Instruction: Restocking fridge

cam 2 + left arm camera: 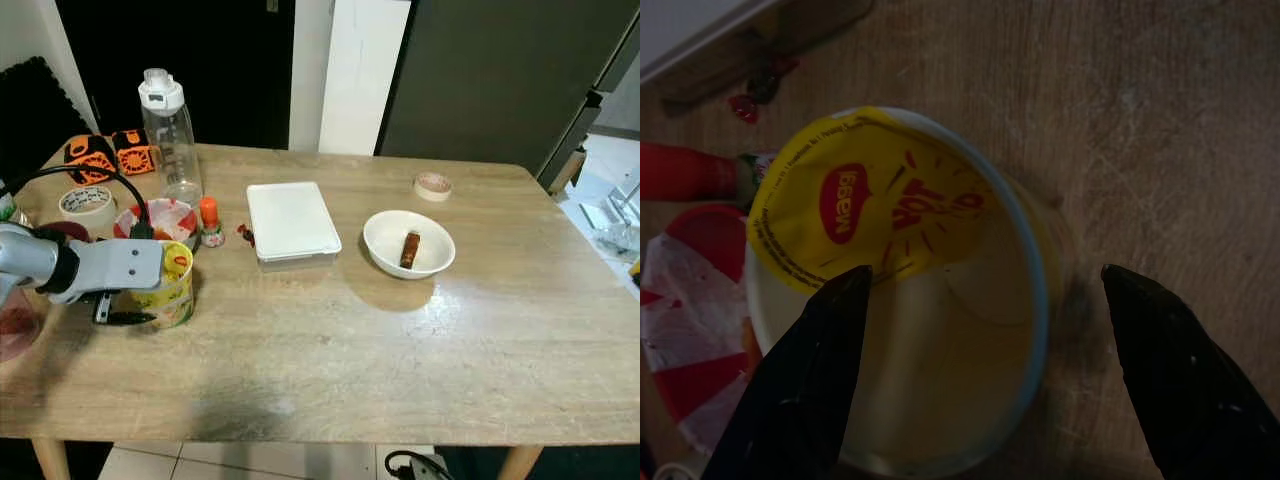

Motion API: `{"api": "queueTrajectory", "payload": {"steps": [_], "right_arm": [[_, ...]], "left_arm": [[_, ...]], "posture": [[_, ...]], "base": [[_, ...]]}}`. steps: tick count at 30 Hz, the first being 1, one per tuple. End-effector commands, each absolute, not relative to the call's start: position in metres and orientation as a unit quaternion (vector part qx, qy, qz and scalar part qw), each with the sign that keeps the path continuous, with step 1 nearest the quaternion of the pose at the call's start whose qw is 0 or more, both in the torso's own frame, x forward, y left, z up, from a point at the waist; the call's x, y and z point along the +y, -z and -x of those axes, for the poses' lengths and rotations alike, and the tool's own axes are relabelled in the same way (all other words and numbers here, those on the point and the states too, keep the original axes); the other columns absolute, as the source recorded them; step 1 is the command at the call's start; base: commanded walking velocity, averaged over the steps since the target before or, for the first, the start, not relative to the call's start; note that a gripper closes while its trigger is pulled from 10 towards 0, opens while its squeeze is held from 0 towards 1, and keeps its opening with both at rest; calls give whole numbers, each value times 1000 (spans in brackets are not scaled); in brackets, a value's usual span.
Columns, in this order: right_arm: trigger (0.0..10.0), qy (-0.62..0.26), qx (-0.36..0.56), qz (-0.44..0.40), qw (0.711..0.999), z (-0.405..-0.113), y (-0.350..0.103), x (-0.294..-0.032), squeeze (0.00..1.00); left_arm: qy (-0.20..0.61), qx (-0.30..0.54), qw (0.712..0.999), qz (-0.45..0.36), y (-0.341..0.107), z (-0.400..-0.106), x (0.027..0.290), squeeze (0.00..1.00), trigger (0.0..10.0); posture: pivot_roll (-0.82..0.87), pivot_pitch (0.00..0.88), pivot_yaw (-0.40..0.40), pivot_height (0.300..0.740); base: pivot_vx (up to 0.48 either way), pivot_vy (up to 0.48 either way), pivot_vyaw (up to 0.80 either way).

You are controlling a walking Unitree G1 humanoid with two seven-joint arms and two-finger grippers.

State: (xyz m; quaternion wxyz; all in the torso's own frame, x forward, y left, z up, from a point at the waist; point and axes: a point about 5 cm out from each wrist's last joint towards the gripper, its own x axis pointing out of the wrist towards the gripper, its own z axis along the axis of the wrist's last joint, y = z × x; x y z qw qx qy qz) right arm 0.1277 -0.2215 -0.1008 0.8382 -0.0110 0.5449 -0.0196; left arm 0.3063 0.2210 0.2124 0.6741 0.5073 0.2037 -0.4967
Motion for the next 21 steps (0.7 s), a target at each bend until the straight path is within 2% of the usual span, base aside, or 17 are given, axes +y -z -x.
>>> {"api": "queueTrajectory", "payload": {"steps": [1, 4, 5, 21], "right_arm": [[10000, 28, 547, 10, 837, -124, 101, -227, 0], [10000, 28, 546, 10, 837, -124, 101, -228, 0], [10000, 28, 546, 10, 837, -124, 101, -228, 0], [10000, 22, 543, 6, 840, -132, 102, -213, 0]], "left_arm": [[506, 199, 665, -512, -210, -309, 214, 0, 10000], [513, 199, 660, -511, -210, -309, 212, 0, 10000], [519, 202, 656, -509, -211, -307, 212, 0, 0], [553, 234, 615, -511, -208, -298, 216, 0, 0]], "posture": [[45, 0, -42, 740], [43, 0, -40, 740], [43, 0, -40, 740], [45, 0, -36, 740]], "base": [[0, 0, 0], [0, 0, 0], [0, 0, 0], [0, 0, 0]]}}
